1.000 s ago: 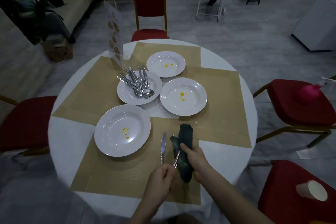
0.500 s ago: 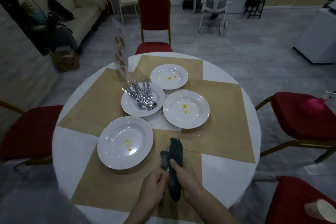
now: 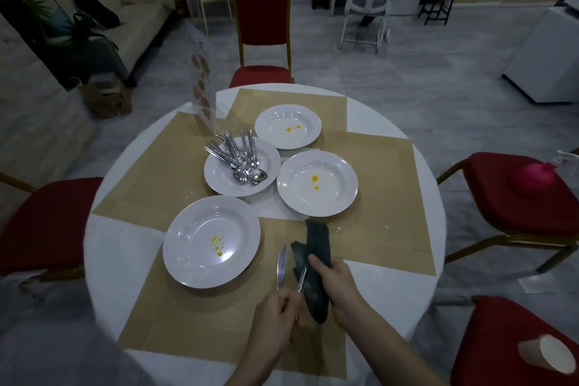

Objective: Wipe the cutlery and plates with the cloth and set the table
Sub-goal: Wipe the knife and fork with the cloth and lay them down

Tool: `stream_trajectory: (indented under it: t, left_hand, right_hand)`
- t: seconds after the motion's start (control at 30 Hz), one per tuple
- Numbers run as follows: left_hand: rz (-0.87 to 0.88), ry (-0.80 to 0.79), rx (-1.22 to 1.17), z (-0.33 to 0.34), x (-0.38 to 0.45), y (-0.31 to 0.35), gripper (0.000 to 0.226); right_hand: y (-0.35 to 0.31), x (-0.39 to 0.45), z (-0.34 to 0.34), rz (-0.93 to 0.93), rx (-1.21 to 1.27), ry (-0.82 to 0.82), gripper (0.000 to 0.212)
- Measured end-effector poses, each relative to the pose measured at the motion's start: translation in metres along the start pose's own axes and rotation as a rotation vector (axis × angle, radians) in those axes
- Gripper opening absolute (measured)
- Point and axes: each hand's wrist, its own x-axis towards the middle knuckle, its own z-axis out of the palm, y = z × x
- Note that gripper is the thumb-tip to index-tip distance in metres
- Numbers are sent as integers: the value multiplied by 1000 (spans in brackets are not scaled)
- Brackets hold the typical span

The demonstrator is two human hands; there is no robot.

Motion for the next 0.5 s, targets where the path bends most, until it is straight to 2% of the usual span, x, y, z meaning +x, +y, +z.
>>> stream_trajectory:
  t: [0.23, 0.4, 0.5]
  left_hand:
    - [-6, -31, -115, -7, 3, 4, 27]
    - [-6, 30, -61, -11, 4, -6, 33]
    - [17, 22, -9, -9, 1, -6, 36]
  right_hand:
    - [-3, 4, -1, -17, 107, 21, 24]
    - [13, -11, 15, -21, -113, -191, 25]
    - [0, -5, 12, -2, -60, -102, 21]
